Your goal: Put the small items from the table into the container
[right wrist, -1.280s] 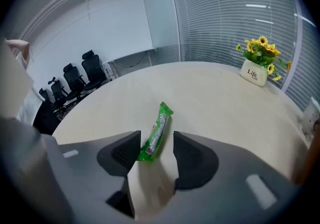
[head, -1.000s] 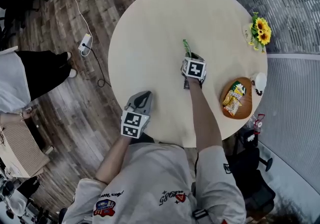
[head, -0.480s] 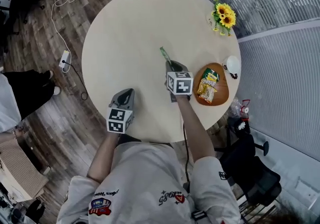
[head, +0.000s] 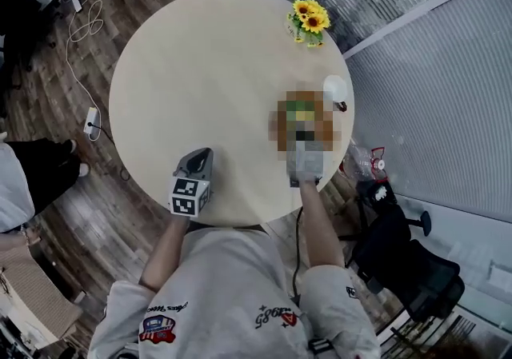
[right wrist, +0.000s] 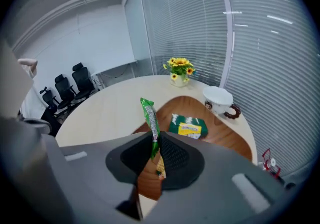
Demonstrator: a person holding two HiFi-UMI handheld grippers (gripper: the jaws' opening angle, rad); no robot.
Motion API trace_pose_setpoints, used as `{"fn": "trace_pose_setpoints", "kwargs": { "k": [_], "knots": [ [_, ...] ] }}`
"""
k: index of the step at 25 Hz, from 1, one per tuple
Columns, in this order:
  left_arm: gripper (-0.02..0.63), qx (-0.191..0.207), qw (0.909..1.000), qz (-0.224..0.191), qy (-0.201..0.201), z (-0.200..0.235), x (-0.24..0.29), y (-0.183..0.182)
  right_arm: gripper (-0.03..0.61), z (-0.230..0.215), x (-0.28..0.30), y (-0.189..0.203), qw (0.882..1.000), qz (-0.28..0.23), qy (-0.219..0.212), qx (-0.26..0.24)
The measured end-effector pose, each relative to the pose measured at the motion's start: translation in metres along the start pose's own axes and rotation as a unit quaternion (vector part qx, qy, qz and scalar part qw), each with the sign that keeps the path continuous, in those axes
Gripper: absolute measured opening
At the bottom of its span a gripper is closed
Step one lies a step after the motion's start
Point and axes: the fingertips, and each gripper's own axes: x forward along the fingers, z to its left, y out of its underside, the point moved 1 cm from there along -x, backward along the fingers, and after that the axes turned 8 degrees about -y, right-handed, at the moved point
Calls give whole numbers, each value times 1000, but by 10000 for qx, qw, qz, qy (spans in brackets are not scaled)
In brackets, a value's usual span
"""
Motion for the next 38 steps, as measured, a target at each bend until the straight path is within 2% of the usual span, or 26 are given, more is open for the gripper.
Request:
{"fn": "trace_pose_setpoints", "kwargs": {
  "k": [3, 6, 9, 11, 12, 13, 16, 19, 22, 25, 31, 38],
  "knots": [
    [6, 16, 10000, -23, -4, -14, -4, 0, 46, -20, 0, 26, 9996, 205, 152, 140],
    [6, -8, 9999, -110, -79, -21, -9, -1, 55, -29, -1, 38, 9995, 194, 131, 211],
    [6, -56, 9997, -180, -175, -24, -13, -4, 95, -32, -13, 36, 9997, -145, 174, 126],
    [6, -93, 9994, -221, -251, -24, -16, -6, 156, -27, -26, 30, 9988, -433, 115, 188],
    [6, -114, 9992, -245, -285, -24, -17, -6, 155, -21, -34, 26, 9981, -570, 30, 212],
    [6, -130, 9991, -273, -305, -25, -18, -7, 152, -12, -43, 21, 9973, -703, -86, 192],
    [6, -73, 9988, -362, -336, -27, -22, -12, 17, 38, -71, 5, 9913, -1136, -657, -43],
    [7, 38, 9985, -374, -399, -24, -31, -14, 2, 104, -89, 0, 9811, -1410, -1293, -273],
    [6, 73, 9978, -475, -459, -21, -40, -11, 2, 155, -94, 16, 9763, -1294, -1699, -353],
    [6, 72, 9974, -499, -523, -16, -48, -6, 2, 183, -85, 38, 9771, -942, -1880, -319],
    [6, 72, 9976, -422, -552, -16, -49, -1, 2, 196, -85, 47, 9755, -712, -1974, -656],
    [6, 86, 9981, -429, -427, -23, -46, -2, 2, 193, -86, 47, 9774, -674, -1882, -680]
  ]
}}
